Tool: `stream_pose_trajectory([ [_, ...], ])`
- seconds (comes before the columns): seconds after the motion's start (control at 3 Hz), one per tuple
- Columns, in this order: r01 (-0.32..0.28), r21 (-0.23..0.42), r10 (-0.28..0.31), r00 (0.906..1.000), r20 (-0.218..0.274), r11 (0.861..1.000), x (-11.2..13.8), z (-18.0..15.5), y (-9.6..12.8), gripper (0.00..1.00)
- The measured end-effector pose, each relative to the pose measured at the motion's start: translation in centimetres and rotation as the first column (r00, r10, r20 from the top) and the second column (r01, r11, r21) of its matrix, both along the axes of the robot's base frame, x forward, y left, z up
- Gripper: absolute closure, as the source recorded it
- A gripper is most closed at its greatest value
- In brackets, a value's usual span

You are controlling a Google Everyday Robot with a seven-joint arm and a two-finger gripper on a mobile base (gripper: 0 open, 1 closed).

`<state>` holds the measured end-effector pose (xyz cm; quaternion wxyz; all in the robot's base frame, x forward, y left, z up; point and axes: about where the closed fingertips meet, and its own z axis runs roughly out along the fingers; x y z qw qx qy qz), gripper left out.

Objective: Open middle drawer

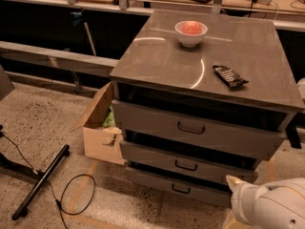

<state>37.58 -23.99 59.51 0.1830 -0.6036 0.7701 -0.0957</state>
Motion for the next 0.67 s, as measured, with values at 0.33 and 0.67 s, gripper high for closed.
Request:
stream_pose_trajectory([
  [0.33, -0.015, 0.005, 0.015, 0.9985, 0.053, 1.000, 1.7, -1.1, 0.2, 0.00],
  [0.67, -0.002, 0.021, 0.000, 0.9961, 0.089, 1.000, 3.8, -2.2, -0.1, 0.00],
])
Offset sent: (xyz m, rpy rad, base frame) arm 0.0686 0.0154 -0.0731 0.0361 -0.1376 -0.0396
